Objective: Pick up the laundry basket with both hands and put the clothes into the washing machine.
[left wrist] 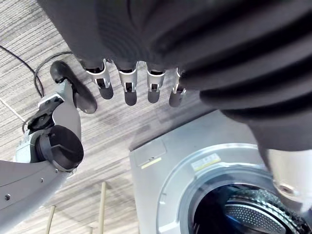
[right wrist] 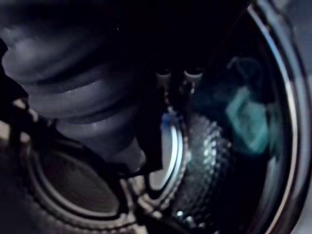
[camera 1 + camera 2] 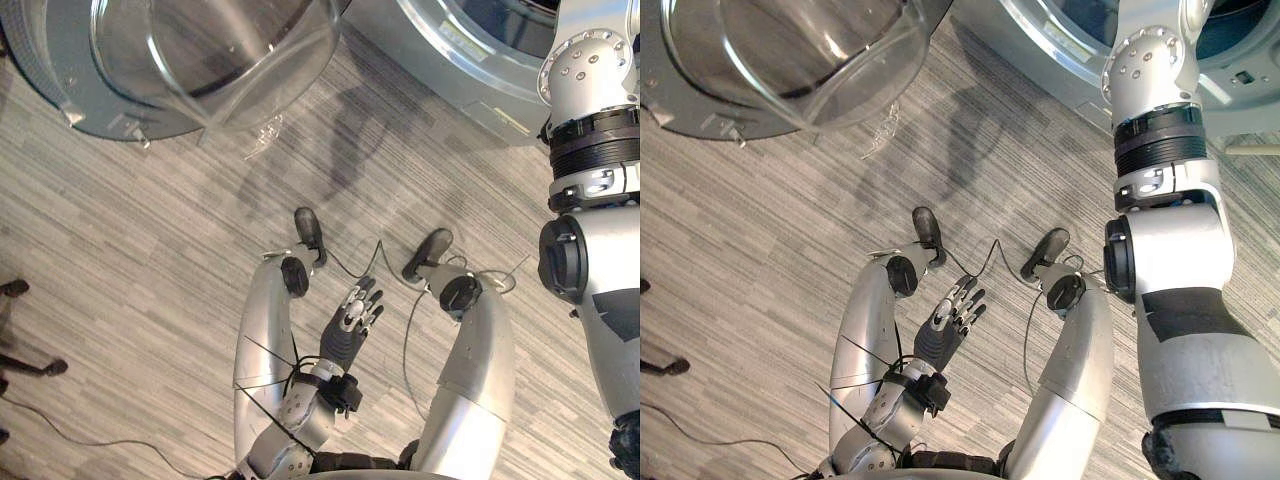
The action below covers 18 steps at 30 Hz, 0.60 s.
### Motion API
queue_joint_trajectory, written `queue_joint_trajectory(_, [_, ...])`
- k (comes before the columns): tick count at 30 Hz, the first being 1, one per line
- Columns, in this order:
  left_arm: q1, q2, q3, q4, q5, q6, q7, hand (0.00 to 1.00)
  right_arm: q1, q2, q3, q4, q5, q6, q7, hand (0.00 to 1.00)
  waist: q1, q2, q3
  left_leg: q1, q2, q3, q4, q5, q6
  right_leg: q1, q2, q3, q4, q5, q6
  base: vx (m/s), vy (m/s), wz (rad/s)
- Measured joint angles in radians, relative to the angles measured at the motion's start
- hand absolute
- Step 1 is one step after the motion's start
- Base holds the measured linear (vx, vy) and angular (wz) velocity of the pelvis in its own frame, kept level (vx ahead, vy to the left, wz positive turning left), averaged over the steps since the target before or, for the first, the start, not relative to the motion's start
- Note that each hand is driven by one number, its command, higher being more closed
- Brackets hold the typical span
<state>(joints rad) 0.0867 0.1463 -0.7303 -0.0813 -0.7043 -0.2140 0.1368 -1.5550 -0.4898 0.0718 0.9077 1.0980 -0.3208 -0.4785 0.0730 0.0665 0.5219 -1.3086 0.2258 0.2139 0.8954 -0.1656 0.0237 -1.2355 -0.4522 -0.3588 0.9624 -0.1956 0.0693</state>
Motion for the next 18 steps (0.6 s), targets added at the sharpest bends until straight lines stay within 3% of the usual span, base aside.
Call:
queue_joint_trajectory(4, [0.0,-0.008,0.039,0.003,0.0,0.008,0.017,0.0,-0.016,0.01,0.025,0.07,0.005,0.025,-0.004,0.0,0.018,0.0,-0.003,0.021,0.001,-0.017,-0.065,0.05,-0.03,0.024,0.009,-0.039,-0.023,0.01,-0.023,-0.11,-0.062,0.12])
queue_joint_trajectory(8, [0.004,-0.015,0.07,0.003,0.0,0.009,0.019,0.0,-0.049,-0.016,0.09,0.125,0.008,0.035,0.0,0.0,0.027,0.0,-0.003,0.023,0.001,-0.03,-0.095,0.102,-0.021,0.025,0.016,-0.058,-0.025,0.012,-0.057,-0.08,-0.045,0.03])
queue_joint_trajectory(9, [0.004,-0.018,0.075,0.003,0.0,0.008,0.019,0.0,-0.051,-0.039,0.129,0.142,0.008,0.057,0.002,0.0,0.029,0.0,-0.003,0.02,0.001,-0.035,-0.094,0.115,-0.016,0.025,0.018,-0.061,-0.021,0.009,-0.064,-0.08,-0.033,0.0])
queue_joint_trajectory(12, [0.004,-0.026,0.076,0.003,0.0,0.009,0.019,0.0,-0.054,-0.081,0.195,0.177,0.009,0.068,0.002,0.0,0.029,0.0,-0.003,0.012,0.001,-0.043,-0.092,0.119,-0.01,0.024,0.018,-0.069,-0.02,0.01,-0.071,-0.05,-0.01,0.02])
queue_joint_trajectory(14, [0.004,-0.027,0.083,0.001,0.0,0.009,0.018,0.0,-0.06,-0.127,0.264,0.219,0.009,0.108,0.005,0.0,0.038,0.0,-0.003,0.008,0.001,-0.049,-0.089,0.12,-0.009,0.025,0.018,-0.074,-0.015,0.006,-0.078,-0.05,-0.004,0.03])
queue_joint_trajectory(18, [0.014,-0.026,0.113,-0.025,-0.001,0.01,0.018,0.0,-0.107,-0.189,0.409,0.275,0.022,0.146,0.023,0.0,0.051,0.0,-0.003,0.007,0.001,-0.06,-0.089,0.121,-0.011,0.027,0.017,-0.082,-0.005,-0.005,-0.09,-0.06,-0.015,0.05])
